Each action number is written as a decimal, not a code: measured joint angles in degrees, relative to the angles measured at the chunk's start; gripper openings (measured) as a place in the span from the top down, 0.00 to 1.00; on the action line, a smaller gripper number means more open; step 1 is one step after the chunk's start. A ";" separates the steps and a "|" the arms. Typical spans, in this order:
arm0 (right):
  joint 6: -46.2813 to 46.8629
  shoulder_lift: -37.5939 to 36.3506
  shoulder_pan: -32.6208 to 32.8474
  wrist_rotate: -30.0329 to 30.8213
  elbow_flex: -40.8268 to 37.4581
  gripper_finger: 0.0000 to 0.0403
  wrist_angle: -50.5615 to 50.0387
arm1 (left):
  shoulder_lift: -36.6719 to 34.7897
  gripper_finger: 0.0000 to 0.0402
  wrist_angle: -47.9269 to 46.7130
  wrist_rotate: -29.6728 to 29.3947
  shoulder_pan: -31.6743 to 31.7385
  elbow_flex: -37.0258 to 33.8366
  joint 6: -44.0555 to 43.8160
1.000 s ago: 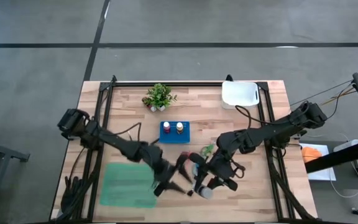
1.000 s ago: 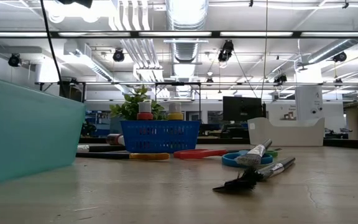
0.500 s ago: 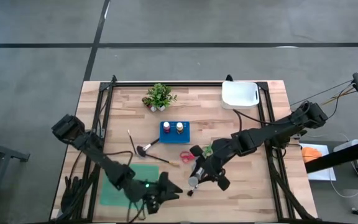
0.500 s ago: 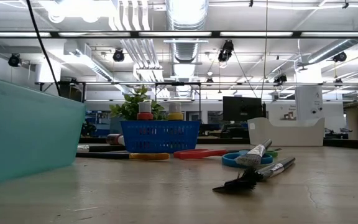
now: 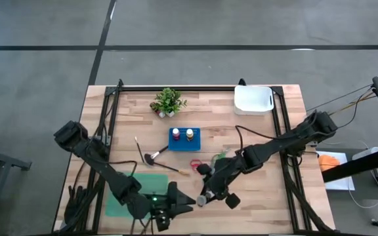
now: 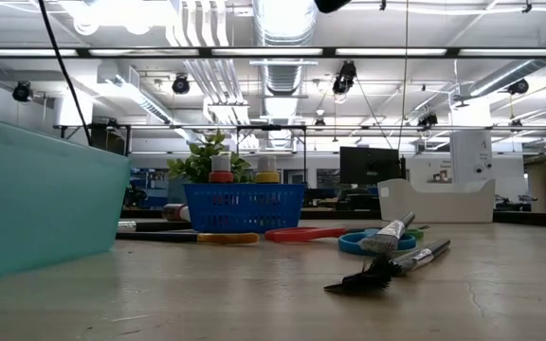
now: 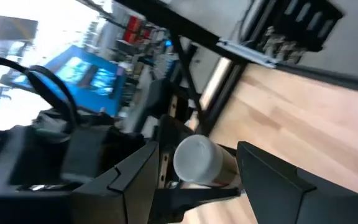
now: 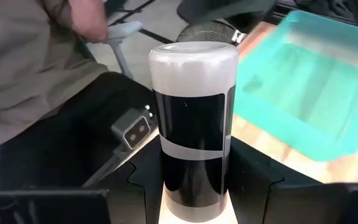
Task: Pick & Place Paint Supplies
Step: Put the grey paint into the blue bin
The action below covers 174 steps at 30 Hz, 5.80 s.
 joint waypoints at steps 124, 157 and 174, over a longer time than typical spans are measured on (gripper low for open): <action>17.05 11.63 -1.90 -0.25 -3.90 0.67 29.02 | -10.44 0.44 23.56 25.53 11.67 -24.75 -25.24; 12.54 12.80 0.32 14.70 5.59 0.67 9.61 | -13.07 0.44 16.98 31.97 13.10 -25.91 -38.00; 10.46 12.95 0.36 17.24 7.18 0.67 8.15 | -12.49 0.44 12.38 36.91 12.52 -25.88 -41.31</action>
